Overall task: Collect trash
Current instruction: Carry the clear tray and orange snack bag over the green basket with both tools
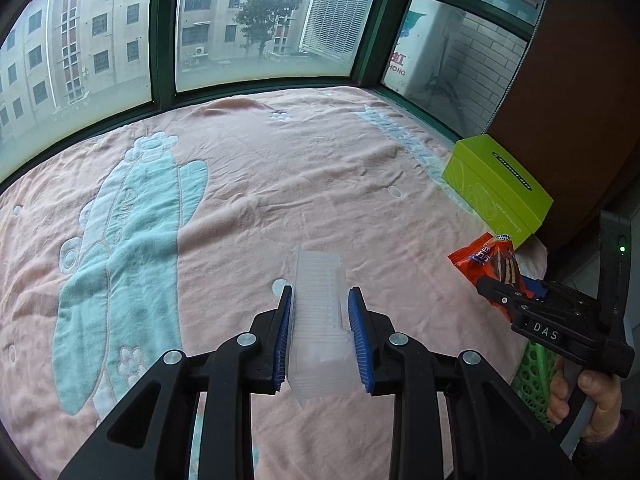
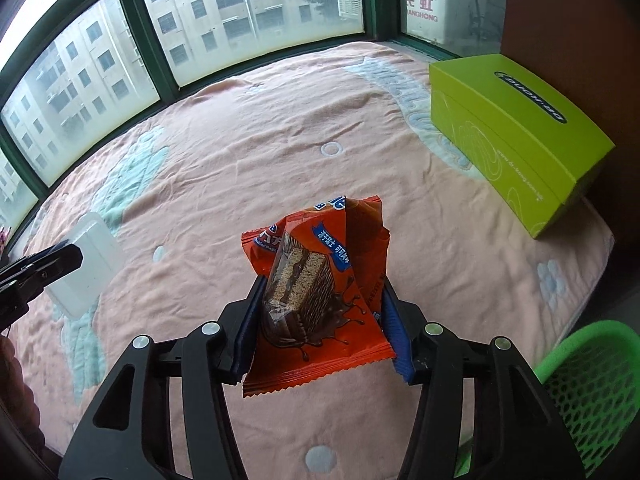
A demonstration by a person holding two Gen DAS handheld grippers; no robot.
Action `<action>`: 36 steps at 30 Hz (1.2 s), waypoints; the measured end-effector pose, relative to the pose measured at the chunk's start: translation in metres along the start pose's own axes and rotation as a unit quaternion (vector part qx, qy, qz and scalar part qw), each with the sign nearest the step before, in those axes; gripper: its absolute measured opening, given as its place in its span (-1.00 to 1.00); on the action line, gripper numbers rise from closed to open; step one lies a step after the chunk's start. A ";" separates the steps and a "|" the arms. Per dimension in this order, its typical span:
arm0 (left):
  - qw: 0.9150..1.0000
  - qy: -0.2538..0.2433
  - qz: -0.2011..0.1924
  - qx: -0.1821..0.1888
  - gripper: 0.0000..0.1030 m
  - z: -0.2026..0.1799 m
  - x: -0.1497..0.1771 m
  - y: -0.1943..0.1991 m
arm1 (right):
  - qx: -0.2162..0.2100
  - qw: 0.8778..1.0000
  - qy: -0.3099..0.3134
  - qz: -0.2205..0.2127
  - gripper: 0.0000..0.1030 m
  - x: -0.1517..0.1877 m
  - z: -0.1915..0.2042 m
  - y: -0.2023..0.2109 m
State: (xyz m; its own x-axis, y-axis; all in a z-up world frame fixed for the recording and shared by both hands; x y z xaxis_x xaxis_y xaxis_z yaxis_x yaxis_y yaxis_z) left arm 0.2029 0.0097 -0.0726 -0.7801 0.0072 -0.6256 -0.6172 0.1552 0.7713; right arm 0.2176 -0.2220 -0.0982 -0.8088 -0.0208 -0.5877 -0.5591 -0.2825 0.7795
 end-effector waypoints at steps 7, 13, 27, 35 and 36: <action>1.000 -0.004 -0.023 0.019 -0.48 -0.021 0.005 0.029 | 0.010 0.999 0.011 -0.035 0.05 0.017 0.007 0.046; 0.999 -0.011 -0.032 0.034 -0.48 -0.041 0.013 0.047 | 0.016 0.998 -0.003 -0.058 0.05 0.034 0.000 0.081; 0.995 -0.038 -0.059 0.068 -0.48 -0.095 0.020 0.081 | 0.055 0.992 -0.032 -0.106 0.05 0.069 -0.029 0.154; 0.993 -0.058 -0.066 0.082 -0.48 -0.122 0.020 0.090 | 0.071 0.989 -0.053 -0.121 0.05 0.087 -0.048 0.179; 0.992 -0.060 -0.067 0.084 -0.48 -0.124 0.020 0.090 | 0.073 0.988 -0.057 -0.122 0.05 0.090 -0.050 0.182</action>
State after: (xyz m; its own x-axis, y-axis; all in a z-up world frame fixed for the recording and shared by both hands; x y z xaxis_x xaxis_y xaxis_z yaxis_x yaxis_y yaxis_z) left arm 0.1186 -0.0991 -0.0009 -0.6681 0.0915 -0.7384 -0.6811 0.3242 0.6565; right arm 0.0526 -0.3236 -0.0203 -0.6566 0.1411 -0.7409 -0.7542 -0.1238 0.6448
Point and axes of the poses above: each gripper's, at about its wrist camera, not at the fingertips, and y roughly against the way its jaws point, z to its left, x to its underside, the point moved 3 cm from there along -y, roughly the way its jaws point, and after that the axes turned 7 degrees about -x, right-handed, at the moved point
